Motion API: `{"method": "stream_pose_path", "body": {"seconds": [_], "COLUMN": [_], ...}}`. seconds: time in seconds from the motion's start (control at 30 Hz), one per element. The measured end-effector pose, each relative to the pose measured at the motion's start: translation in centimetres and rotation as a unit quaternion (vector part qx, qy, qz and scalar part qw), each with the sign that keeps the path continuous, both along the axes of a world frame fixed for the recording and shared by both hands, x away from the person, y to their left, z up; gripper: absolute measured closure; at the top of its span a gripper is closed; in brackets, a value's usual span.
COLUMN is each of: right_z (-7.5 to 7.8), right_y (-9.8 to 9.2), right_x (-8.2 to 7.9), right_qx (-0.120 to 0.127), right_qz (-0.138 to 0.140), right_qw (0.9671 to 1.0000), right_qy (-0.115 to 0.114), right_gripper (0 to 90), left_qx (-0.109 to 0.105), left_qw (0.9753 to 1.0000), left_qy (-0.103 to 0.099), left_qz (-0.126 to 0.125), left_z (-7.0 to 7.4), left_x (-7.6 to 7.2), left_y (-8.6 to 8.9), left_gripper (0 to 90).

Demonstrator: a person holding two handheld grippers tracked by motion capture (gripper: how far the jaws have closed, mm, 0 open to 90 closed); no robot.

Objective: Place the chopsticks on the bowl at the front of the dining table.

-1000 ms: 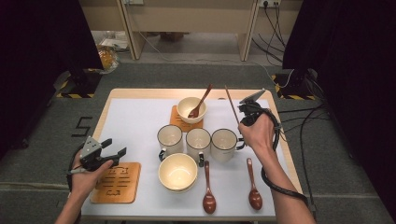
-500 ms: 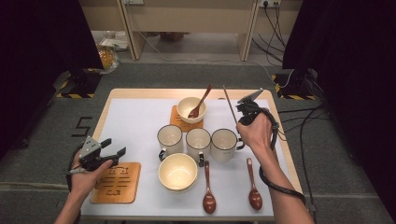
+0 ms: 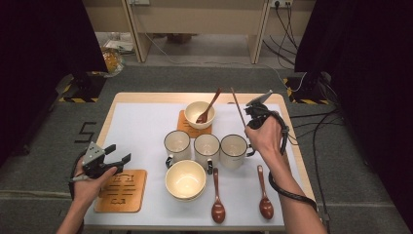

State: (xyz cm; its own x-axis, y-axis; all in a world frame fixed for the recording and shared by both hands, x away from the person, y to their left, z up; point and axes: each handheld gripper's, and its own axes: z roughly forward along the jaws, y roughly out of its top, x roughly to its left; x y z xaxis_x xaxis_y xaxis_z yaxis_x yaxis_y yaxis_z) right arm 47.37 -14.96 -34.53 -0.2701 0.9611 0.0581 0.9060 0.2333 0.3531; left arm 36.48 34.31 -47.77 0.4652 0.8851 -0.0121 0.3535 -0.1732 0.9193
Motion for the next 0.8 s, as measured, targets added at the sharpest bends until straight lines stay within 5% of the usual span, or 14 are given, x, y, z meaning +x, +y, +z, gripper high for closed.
{"method": "stream_pose_path", "body": {"seconds": [0.8], "right_z": [0.35], "right_y": [0.89], "right_x": [0.71], "right_qx": [0.0], "right_qz": [0.005], "right_qw": [1.0], "right_qy": [-0.004], "right_gripper": [86.4], "left_qx": [0.0], "left_qw": [1.0], "left_qy": [0.0], "left_qz": [-0.001], "left_z": [-0.03], "left_x": [0.02], "left_y": [-0.04], "left_gripper": [25.0]}}
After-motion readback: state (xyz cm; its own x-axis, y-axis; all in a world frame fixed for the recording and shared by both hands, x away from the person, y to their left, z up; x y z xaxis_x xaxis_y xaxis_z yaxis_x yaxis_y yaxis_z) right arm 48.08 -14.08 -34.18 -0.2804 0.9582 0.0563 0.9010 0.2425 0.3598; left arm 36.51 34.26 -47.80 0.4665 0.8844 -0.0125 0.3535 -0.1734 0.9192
